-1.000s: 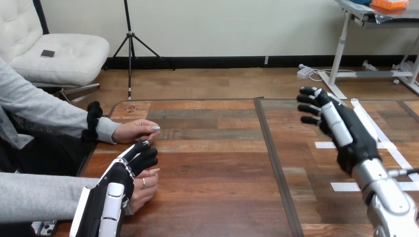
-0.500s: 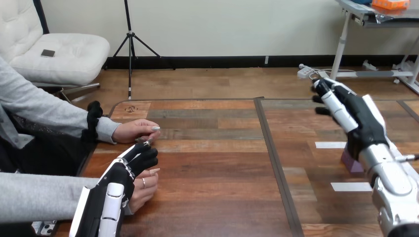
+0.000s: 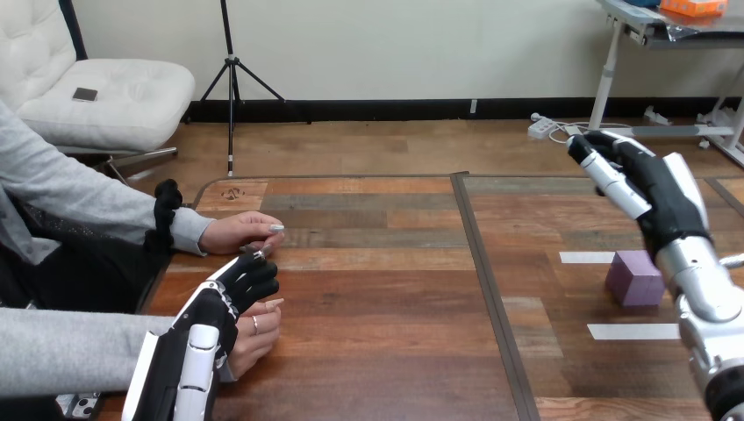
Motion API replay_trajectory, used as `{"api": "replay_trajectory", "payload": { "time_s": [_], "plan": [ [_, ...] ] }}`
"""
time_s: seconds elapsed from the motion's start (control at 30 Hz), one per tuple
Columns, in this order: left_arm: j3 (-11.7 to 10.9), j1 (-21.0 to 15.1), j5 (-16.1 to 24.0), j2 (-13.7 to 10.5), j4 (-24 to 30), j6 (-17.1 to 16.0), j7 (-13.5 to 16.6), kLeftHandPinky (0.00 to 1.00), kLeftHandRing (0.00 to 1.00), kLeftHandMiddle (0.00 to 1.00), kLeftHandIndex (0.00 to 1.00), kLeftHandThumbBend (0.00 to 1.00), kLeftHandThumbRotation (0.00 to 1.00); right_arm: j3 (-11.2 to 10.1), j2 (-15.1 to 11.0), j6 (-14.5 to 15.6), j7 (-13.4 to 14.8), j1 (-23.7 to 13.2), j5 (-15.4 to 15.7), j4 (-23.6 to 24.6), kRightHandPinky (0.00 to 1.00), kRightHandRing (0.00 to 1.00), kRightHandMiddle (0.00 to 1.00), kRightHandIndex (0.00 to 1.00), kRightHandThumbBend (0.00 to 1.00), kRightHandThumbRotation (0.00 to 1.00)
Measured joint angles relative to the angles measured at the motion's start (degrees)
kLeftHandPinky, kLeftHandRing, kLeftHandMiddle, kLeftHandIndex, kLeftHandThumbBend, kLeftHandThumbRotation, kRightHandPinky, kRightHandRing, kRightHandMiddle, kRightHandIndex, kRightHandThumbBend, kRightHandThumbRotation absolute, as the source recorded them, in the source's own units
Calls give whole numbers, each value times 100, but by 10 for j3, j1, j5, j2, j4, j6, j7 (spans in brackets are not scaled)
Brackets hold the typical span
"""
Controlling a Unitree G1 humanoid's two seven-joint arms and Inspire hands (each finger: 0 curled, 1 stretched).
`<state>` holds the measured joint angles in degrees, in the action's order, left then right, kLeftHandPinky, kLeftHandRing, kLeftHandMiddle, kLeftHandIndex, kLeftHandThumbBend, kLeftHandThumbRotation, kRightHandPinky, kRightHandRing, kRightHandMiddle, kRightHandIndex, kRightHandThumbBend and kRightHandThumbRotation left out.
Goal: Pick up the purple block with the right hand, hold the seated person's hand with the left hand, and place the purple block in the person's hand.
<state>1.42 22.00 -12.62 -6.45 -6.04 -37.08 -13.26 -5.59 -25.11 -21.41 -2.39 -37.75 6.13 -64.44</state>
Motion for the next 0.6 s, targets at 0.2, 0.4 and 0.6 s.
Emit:
{"api": "replay_trajectory", "payload": {
  "time_s": [0.2,0.4,0.6],
  "plan": [
    [0,-1,0,-1,0,0,0,90,81,81,80,58,100,2,-12,3,10,-23,11,-32,79,87,89,86,88,71],
    [0,-2,0,-1,0,0,0,89,80,80,79,58,100,3,-23,15,18,-42,18,-56,79,87,89,87,88,67],
    [-1,-4,0,-2,0,1,-1,89,80,80,80,59,100,3,-30,32,28,-57,19,-72,78,87,89,88,89,62]
  ]
}}
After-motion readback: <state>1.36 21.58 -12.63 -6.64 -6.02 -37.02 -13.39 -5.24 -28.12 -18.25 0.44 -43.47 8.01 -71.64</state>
